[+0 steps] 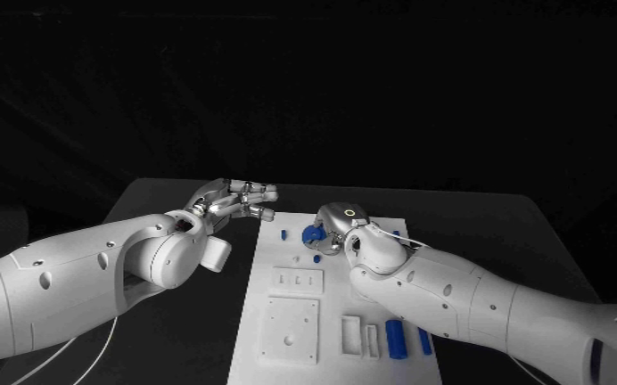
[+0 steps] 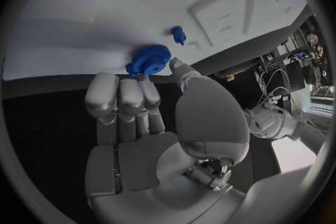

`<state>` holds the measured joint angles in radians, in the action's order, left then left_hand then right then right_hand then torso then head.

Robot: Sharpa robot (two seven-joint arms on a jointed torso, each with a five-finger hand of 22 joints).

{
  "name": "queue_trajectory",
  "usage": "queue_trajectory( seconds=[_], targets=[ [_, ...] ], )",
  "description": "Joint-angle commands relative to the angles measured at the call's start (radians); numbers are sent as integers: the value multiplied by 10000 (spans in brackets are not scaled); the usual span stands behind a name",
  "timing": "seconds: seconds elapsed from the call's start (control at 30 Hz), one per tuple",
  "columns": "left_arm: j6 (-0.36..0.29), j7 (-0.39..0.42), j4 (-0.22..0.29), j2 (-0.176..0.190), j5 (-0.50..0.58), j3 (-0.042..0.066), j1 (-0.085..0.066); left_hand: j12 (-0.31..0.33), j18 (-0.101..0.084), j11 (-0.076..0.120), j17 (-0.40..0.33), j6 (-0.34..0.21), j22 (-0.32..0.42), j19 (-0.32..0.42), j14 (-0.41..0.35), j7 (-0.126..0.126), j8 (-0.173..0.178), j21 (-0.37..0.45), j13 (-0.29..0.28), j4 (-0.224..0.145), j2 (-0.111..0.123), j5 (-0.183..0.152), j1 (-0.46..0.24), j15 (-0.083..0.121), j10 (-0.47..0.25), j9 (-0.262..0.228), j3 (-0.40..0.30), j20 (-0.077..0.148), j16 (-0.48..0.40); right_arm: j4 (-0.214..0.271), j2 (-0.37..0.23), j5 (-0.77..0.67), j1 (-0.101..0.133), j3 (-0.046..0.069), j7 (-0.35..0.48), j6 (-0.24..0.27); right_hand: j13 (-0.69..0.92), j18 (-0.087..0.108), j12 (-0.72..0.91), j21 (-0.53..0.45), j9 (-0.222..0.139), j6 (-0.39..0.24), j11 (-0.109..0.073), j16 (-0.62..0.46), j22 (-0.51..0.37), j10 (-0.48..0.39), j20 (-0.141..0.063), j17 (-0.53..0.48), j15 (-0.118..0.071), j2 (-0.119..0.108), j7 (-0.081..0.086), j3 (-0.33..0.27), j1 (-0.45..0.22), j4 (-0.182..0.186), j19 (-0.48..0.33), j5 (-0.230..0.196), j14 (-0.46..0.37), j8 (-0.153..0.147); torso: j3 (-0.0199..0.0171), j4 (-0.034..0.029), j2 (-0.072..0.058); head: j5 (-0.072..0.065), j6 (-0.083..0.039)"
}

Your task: Assemble the parts on the task board

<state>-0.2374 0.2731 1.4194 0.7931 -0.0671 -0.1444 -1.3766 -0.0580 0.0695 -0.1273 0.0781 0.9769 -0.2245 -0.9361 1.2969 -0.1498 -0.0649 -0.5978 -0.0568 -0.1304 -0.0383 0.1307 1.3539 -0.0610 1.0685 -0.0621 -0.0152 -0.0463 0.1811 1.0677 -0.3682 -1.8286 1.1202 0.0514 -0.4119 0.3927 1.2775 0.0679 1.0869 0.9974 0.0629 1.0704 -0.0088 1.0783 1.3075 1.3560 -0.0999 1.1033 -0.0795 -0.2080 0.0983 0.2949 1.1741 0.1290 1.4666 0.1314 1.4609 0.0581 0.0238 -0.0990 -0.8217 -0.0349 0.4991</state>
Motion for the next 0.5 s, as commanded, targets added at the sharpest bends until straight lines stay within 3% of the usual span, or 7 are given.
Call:
queue_trajectory(
  seconds=[0.03, 0.5],
  targets=[
    [154, 44, 19, -14, -1, 10, -14, -18, 25, -6, 2, -61, 7, 58, -34, -30, -8, -16, -14, -20, -41, 23, 43, -29, -49, -17, -40, 5, 47, -21, -38, 313, -39, -28, 126, -288, -1, 94, 5, -33, 19, -7, -1, 12, 1292, -48, 55, 17, 31, 5, -61, 8, -111, 92, 420, -12, -27, 49, 2, 0, 5, 2, -5],
    [165, 71, -49, -32, -71, 10, -12, -19, 29, -13, 3, -77, 28, 53, -32, -47, -7, -21, -14, -8, -50, 36, 49, -31, -57, -16, -46, 3, 50, 152, -299, 467, -50, -29, 84, -213, 10, 89, 34, 0, 21, 70, -19, 43, 1297, -33, 43, 32, 20, 7, -85, 113, -225, 267, 430, 113, -25, 50, -18, 10, -4, -1, -6]
  ],
)
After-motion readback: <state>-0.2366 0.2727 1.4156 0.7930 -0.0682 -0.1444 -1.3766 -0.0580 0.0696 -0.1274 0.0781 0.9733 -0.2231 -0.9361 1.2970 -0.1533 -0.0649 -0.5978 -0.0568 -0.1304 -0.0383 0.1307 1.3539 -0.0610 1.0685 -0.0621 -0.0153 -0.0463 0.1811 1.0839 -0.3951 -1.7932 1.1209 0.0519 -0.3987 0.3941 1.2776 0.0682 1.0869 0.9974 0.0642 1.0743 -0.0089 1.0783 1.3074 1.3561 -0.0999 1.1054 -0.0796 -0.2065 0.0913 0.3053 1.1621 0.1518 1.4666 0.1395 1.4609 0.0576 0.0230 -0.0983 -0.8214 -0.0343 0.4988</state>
